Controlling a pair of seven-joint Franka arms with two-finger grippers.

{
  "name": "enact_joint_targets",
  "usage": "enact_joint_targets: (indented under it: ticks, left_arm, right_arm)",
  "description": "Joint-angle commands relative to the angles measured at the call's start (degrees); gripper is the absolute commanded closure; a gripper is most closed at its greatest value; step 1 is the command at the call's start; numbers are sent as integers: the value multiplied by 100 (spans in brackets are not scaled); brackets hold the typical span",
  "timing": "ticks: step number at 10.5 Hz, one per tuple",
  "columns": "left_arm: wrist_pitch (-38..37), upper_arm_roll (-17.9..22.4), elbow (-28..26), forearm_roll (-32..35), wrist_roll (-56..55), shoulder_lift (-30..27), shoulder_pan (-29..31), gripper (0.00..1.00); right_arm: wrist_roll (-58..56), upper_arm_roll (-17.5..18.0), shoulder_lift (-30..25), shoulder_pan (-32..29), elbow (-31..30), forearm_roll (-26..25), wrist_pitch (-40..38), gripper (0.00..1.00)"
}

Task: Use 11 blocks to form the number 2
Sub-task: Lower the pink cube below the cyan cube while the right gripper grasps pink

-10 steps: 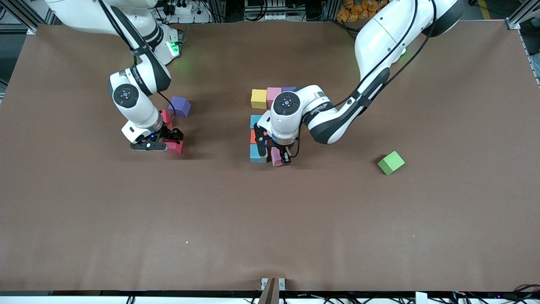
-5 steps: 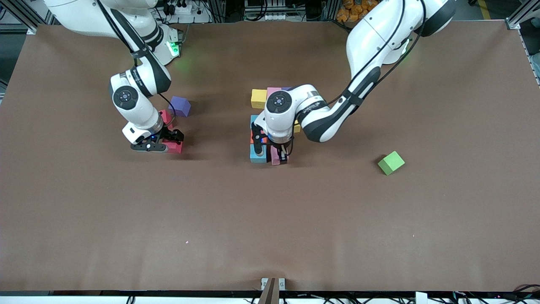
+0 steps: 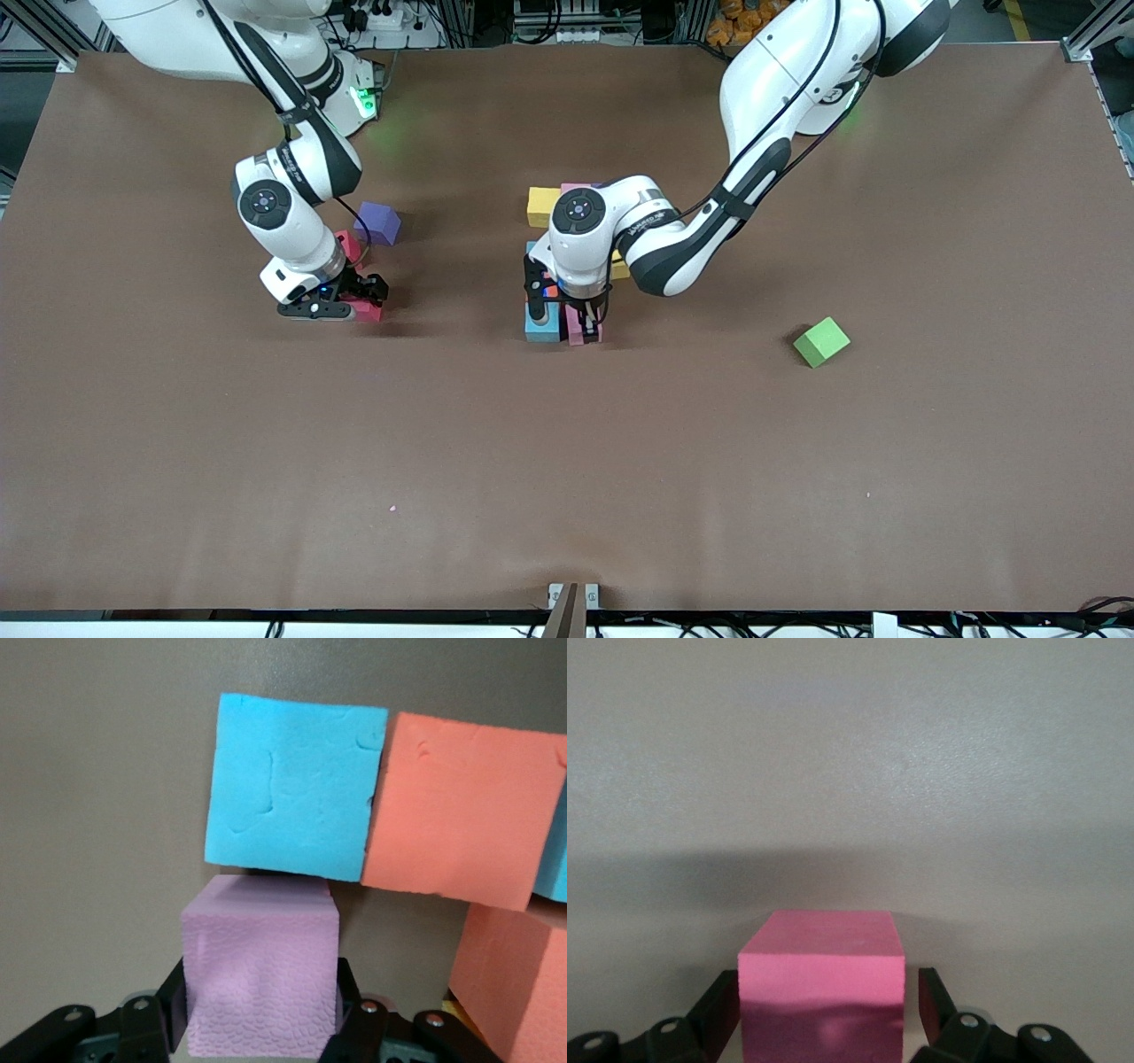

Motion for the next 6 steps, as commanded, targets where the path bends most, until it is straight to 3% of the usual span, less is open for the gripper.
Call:
enact_joint_targets:
  ticks: [1, 2, 3, 6]
  left_arm:
    - [-30, 64, 144, 71, 129, 86, -163, 34]
    - [-21, 64, 144, 80, 129, 86, -180, 34]
    - [-21, 64, 152, 80, 137, 95, -206, 34]
    - [-21, 82, 302, 80, 216, 191, -207, 33]
  right_arm:
    - [-56, 36, 62, -17, 5, -18, 68, 42]
    - [-56, 36, 53, -17, 5, -18, 68, 59]
    - [-56, 36, 1, -17, 5, -18, 42, 69]
    - [-56, 80, -508, -26, 249, -10, -578, 72]
